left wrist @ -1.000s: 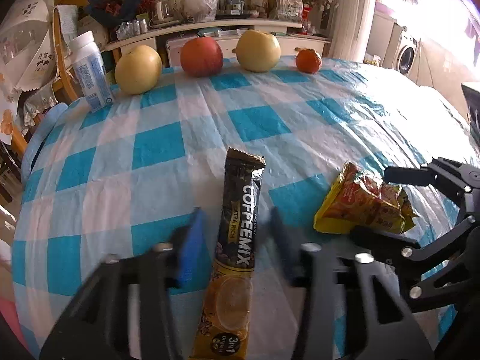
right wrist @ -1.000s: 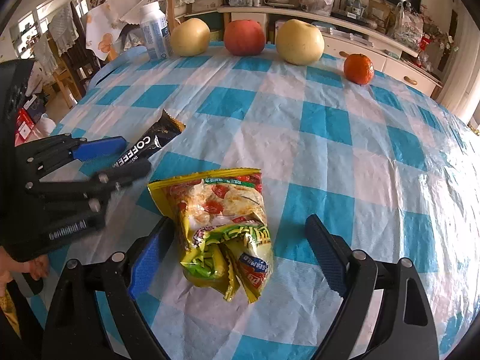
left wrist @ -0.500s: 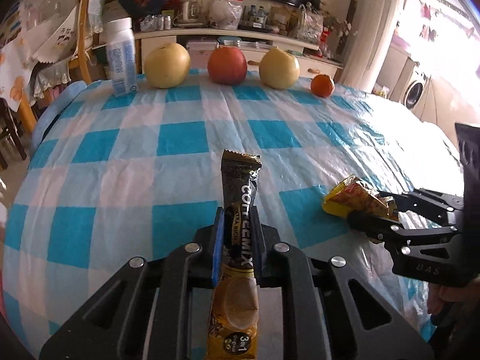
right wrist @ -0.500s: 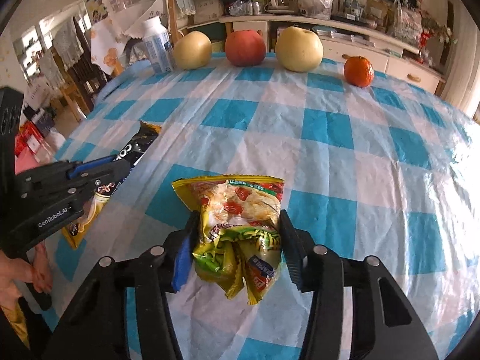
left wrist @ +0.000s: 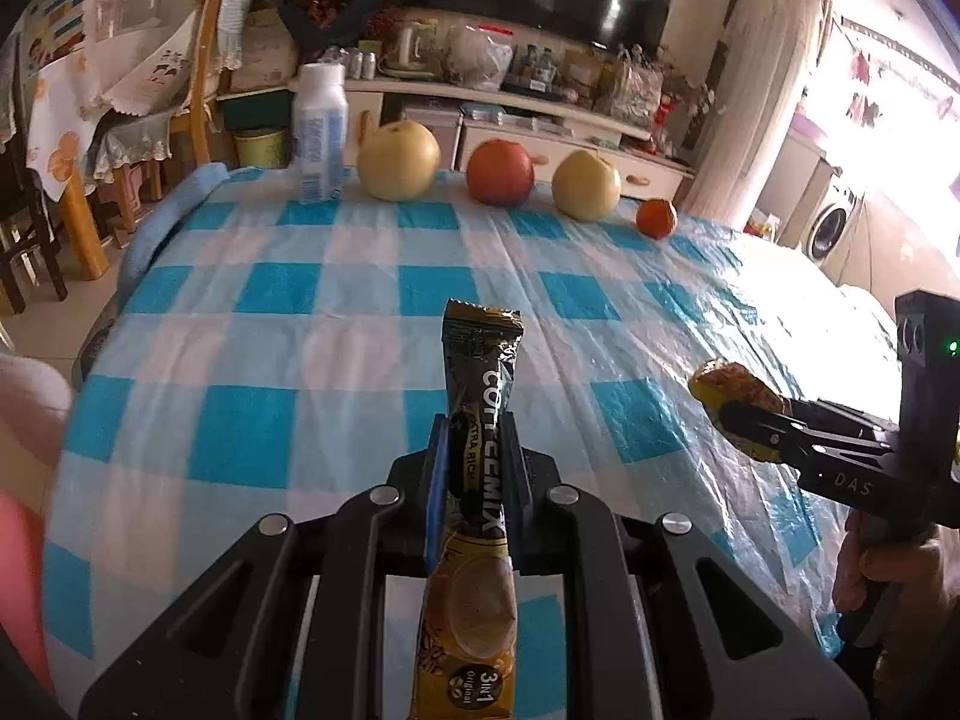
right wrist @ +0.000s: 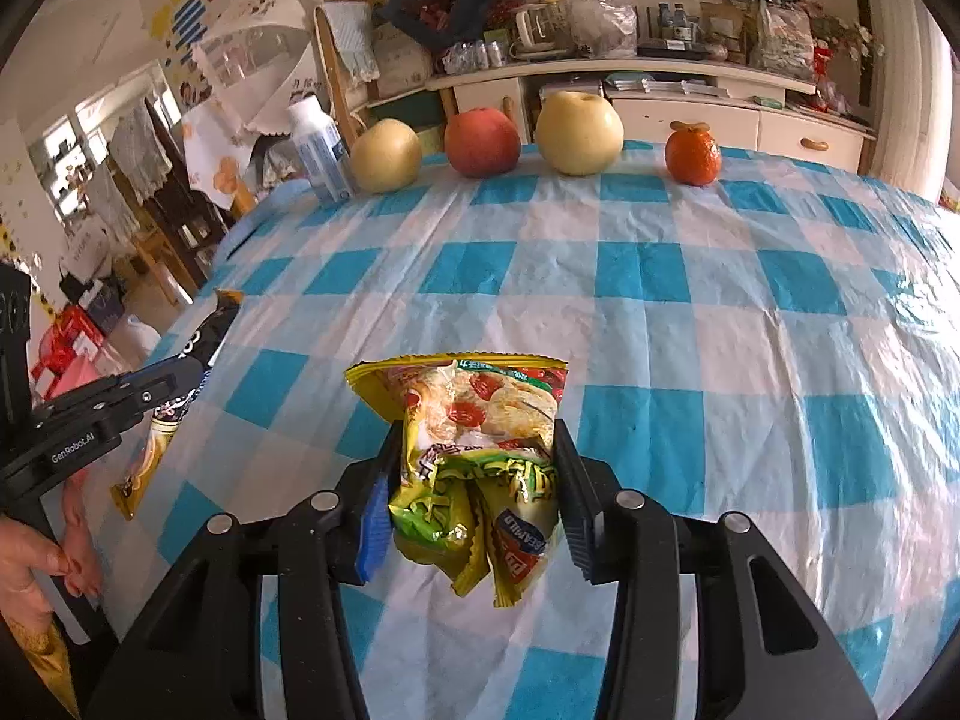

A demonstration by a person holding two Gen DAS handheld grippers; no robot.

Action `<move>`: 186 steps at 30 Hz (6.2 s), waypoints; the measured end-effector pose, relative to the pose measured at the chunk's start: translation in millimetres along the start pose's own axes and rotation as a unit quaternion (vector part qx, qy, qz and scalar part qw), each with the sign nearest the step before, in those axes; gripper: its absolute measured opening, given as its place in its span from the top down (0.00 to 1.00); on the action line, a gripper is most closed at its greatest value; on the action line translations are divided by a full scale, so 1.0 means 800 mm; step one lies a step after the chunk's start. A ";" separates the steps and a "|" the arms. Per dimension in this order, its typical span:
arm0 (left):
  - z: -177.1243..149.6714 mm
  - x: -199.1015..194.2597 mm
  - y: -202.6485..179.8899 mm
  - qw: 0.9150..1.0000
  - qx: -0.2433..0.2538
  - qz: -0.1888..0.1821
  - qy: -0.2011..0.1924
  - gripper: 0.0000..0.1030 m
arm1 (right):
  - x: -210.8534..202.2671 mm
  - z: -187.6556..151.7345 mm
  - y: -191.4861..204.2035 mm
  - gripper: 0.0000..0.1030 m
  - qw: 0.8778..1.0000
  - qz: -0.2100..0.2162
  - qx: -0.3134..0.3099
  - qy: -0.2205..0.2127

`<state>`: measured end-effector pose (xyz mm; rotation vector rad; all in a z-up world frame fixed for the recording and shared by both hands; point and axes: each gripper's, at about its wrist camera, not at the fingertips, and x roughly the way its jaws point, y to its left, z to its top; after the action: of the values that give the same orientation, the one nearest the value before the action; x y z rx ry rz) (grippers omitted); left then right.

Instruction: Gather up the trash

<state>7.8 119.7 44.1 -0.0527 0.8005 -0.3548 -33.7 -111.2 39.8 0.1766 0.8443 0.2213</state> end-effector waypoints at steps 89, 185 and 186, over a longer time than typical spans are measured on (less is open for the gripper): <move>-0.078 -0.247 0.382 0.910 -0.311 0.236 -0.141 0.33 | 0.081 0.001 0.548 0.19 0.944 0.169 -0.283 0.021; 0.004 -0.074 -0.044 0.985 -0.014 0.111 -0.128 0.04 | -0.107 0.004 0.066 0.10 0.978 -0.132 -0.053 -0.153; 0.004 -0.073 -0.049 0.986 -0.011 0.109 -0.128 0.04 | -0.110 0.004 0.063 0.10 0.976 -0.137 -0.053 -0.159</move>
<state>-38.6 102.1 93.6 -0.0301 0.5493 -0.1272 -94.4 -86.4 117.4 -0.0068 0.5288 -0.0228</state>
